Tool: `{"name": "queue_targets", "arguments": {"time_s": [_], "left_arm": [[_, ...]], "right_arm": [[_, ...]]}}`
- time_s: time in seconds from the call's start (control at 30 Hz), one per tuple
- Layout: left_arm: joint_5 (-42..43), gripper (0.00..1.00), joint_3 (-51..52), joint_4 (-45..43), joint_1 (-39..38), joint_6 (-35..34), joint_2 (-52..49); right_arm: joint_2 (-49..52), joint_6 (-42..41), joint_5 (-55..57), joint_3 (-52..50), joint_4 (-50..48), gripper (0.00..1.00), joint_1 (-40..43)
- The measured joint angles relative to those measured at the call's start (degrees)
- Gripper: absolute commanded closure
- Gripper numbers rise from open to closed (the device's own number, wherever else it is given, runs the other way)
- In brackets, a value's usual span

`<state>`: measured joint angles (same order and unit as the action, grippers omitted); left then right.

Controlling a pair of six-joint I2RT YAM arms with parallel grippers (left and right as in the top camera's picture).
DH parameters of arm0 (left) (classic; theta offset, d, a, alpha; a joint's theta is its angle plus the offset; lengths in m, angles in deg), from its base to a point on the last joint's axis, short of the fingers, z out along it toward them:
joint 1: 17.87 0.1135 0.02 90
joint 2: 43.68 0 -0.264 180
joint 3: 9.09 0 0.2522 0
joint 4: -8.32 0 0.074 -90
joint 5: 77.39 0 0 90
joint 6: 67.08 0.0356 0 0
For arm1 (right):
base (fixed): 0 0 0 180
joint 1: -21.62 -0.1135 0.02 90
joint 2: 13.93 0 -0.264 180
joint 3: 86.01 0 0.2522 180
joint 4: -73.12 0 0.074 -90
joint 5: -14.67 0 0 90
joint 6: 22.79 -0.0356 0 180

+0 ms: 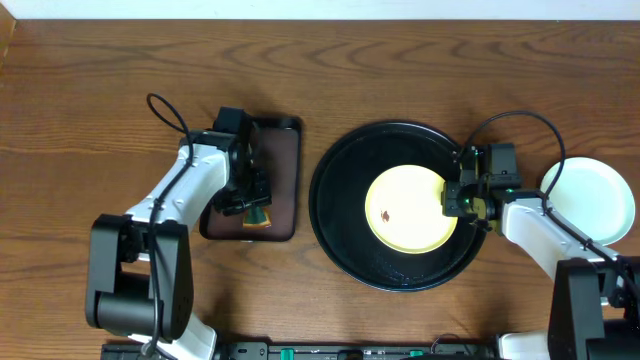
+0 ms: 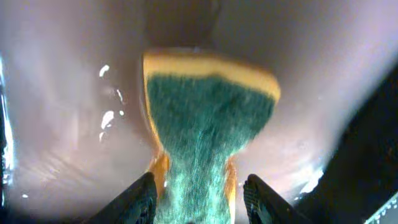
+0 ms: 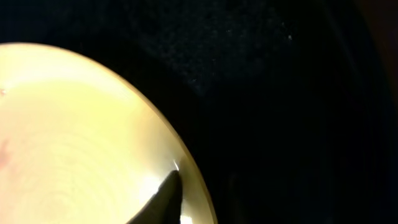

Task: Clean dirty plates on tray and stack at the side
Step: 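Lift sponge from small tray with left gripper and carry to yellow plate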

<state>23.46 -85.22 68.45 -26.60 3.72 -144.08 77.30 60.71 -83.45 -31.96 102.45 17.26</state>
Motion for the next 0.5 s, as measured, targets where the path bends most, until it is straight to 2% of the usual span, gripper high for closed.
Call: {"name": "queue_targets", "arguments": {"time_s": [0.1,0.13,0.2,0.27,0.4,0.5], "left_arm": [[0.2,0.53,0.8,-1.6,0.0,0.0,0.0],[0.3,0.57,1.5,-2.5,0.0,0.0,0.0],[0.4,0.7,4.6,-6.0,0.0,0.1,0.1],[0.3,0.92,7.4,-9.4,-0.2,-0.1,0.3],[-0.2,0.92,11.7,-15.9,-1.4,-0.3,3.1],[-0.7,0.93,12.2,-16.3,-2.0,-0.4,3.7]], "right_arm": [[0.1,0.1,-0.7,0.5,0.0,0.99,0.0],[0.2,0.1,-1.5,0.5,0.0,0.99,0.0],[0.2,0.0,-2.0,0.5,0.0,0.99,0.0],[0.2,0.0,-2.2,0.5,0.0,0.99,0.0],[0.3,0.0,-2.3,0.5,0.0,0.99,0.0],[0.3,0.0,-2.3,0.5,0.1,0.99,0.0]]}}
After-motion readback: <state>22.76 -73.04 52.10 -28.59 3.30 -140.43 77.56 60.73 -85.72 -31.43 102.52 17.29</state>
